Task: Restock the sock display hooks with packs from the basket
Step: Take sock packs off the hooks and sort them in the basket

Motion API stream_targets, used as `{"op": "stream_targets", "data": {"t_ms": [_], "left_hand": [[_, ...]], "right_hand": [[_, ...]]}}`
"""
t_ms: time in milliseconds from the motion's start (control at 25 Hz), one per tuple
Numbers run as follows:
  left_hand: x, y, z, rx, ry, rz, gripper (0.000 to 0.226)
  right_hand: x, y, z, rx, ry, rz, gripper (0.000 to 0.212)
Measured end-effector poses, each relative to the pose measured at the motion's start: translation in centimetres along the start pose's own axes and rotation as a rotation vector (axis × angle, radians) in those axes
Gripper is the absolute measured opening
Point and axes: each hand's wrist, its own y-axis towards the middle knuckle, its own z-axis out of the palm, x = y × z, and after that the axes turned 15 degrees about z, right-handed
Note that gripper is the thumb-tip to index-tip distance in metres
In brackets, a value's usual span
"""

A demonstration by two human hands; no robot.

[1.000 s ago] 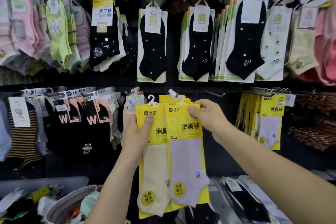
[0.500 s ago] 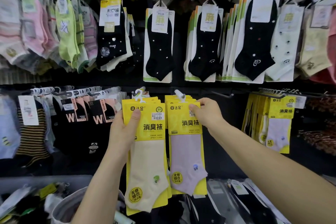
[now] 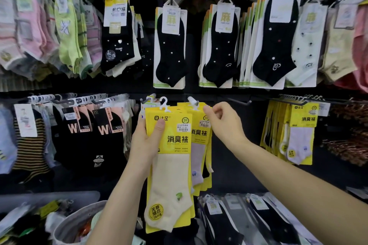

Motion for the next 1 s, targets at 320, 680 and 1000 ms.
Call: {"op": "stream_targets", "data": {"t_ms": [320, 680, 1000], "left_hand": [[-0.9, -0.1, 1.2, 0.043, 0.032, 0.010, 0.021], [-0.5, -1.0, 2.7, 0.029, 0.023, 0.093, 0.009], [0.2, -1.6, 3.7, 0.089, 0.062, 0.093, 0.019]], "right_hand": [[2.8, -1.4, 0.9, 0.171, -0.092, -0.030, 0.035], [2.9, -2.3, -0.8, 0.140, -0.189, -0.206, 0.016], [3.6, -1.0, -2.9, 0.251, -0.229, -0.161, 0.013]]}}
